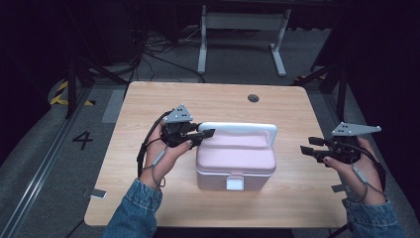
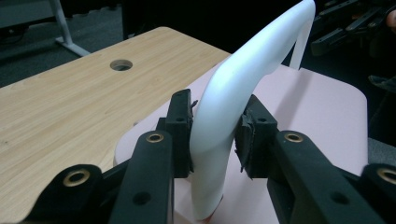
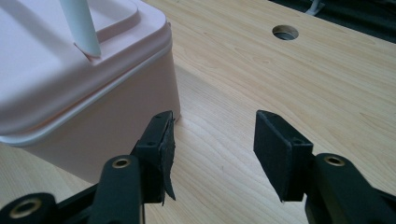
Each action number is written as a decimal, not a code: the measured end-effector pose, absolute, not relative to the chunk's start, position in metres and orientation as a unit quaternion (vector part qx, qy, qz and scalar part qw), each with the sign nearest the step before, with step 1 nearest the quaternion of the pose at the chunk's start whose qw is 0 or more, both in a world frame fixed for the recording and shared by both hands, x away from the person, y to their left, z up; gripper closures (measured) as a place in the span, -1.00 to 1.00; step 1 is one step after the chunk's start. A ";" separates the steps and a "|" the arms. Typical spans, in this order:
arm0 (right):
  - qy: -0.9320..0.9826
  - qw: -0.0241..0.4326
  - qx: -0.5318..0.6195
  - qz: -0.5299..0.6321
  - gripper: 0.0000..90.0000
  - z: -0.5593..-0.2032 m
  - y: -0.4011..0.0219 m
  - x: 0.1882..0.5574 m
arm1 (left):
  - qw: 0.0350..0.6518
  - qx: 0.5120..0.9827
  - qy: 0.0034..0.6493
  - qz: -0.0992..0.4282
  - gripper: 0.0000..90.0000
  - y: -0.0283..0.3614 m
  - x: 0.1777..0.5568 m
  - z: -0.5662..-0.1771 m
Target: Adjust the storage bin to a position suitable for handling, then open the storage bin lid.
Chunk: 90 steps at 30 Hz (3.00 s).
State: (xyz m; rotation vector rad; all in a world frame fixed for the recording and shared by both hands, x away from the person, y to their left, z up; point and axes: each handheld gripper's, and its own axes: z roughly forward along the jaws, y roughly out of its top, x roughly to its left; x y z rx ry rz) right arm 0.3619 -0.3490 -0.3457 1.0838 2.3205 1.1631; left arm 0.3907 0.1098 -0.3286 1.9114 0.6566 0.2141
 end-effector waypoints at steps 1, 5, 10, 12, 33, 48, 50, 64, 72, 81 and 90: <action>0.814 0.165 0.380 0.407 0.10 -0.346 -0.349 0.362 | 0.530 0.797 0.275 0.088 0.55 0.110 0.392 -0.327; 0.815 0.165 0.376 0.408 0.10 -0.345 -0.349 0.360 | 0.530 0.796 0.280 0.082 0.55 0.110 0.397 -0.321; 0.815 0.170 0.375 0.409 0.10 -0.343 -0.350 0.359 | 0.538 0.790 0.286 0.070 0.55 0.111 0.405 -0.316; 0.814 0.171 0.374 0.410 0.10 -0.342 -0.350 0.358 | 0.541 0.787 0.289 0.063 0.55 0.112 0.409 -0.315; 0.827 0.158 0.316 0.438 0.24 -0.331 -0.324 0.347 | 0.540 0.777 0.318 0.061 0.55 0.112 0.438 -0.301; 0.828 0.141 0.251 0.482 0.82 -0.327 -0.289 0.343 | 0.548 0.764 0.336 0.051 0.54 0.113 0.457 -0.301; 0.823 0.139 0.246 0.493 0.91 -0.327 -0.285 0.342 | 0.549 0.762 0.339 0.048 0.54 0.113 0.457 -0.301; 0.805 0.148 0.230 0.527 1.00 -0.325 -0.272 0.344 | 0.552 0.767 0.322 0.055 0.52 0.113 0.456 -0.303; 0.798 0.153 0.236 0.534 1.00 -0.326 -0.274 0.347 | 0.555 0.769 0.308 0.083 0.13 0.117 0.451 -0.308; 0.788 0.151 0.238 0.547 1.00 -0.326 -0.275 0.350 | 0.574 0.757 0.293 0.108 -0.05 0.139 0.435 -0.296; 0.770 0.152 0.247 0.568 1.00 -0.323 -0.276 0.353 | 0.587 0.752 0.273 0.123 -0.04 0.163 0.411 -0.286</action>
